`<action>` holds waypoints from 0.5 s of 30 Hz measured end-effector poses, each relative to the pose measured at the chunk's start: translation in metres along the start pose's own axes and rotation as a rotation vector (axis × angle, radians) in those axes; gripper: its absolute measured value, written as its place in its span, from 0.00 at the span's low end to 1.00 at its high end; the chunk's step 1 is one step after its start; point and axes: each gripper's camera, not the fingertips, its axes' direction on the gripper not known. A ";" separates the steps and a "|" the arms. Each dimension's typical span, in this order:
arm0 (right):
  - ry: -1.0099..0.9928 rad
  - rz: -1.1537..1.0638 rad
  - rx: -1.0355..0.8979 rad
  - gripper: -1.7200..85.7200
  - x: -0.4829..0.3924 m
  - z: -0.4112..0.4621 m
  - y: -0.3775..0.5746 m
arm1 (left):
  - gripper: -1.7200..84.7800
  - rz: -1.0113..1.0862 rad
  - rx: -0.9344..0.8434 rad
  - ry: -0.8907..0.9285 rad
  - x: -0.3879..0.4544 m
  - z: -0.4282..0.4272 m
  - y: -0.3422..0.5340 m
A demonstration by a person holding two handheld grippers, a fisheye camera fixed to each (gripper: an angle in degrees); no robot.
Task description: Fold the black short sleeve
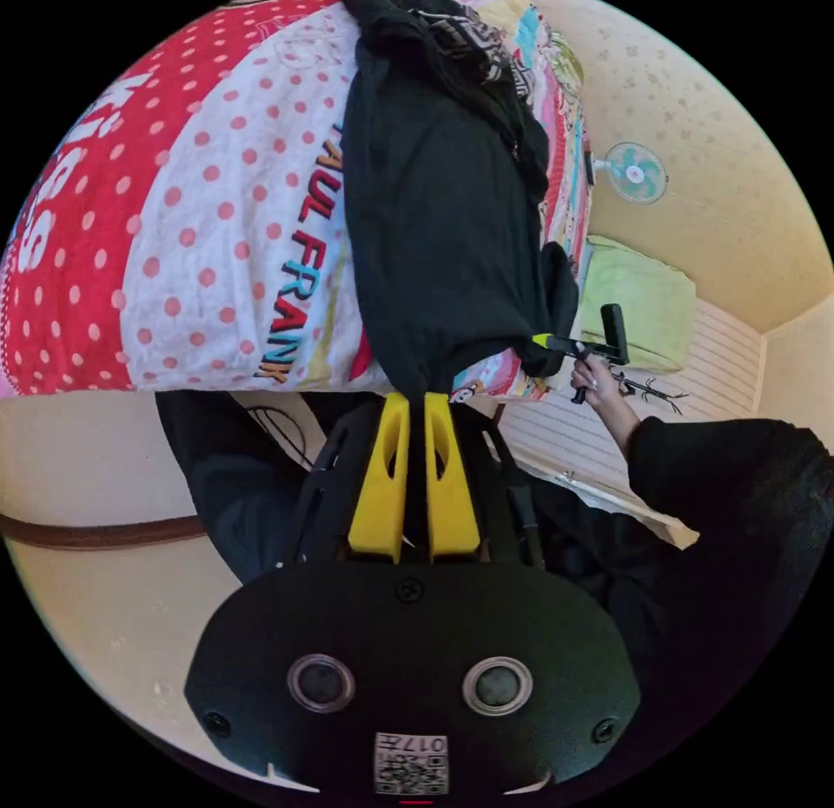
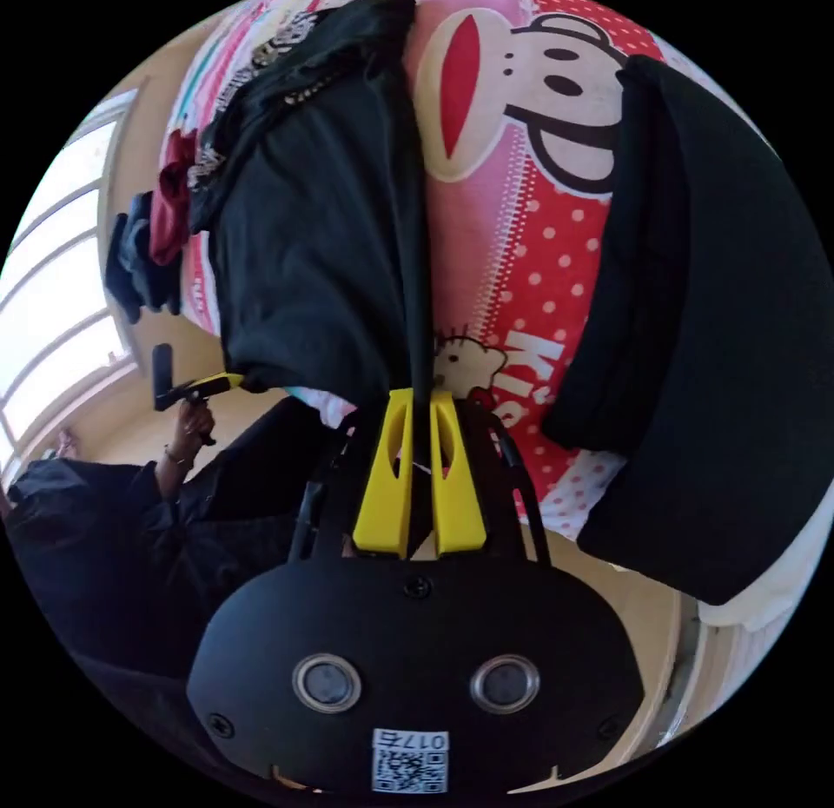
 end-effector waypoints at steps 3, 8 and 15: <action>-0.397 -0.086 0.067 0.06 0.008 -0.044 0.015 | 0.06 0.106 0.028 0.266 0.011 -0.060 0.018; -0.374 -0.008 0.108 0.06 0.049 -0.068 0.014 | 0.06 -0.011 -0.003 0.018 -0.006 -0.098 0.030; 0.000 0.089 0.139 0.14 0.072 -0.044 0.011 | 0.18 -0.160 -0.019 -0.236 -0.036 -0.062 0.042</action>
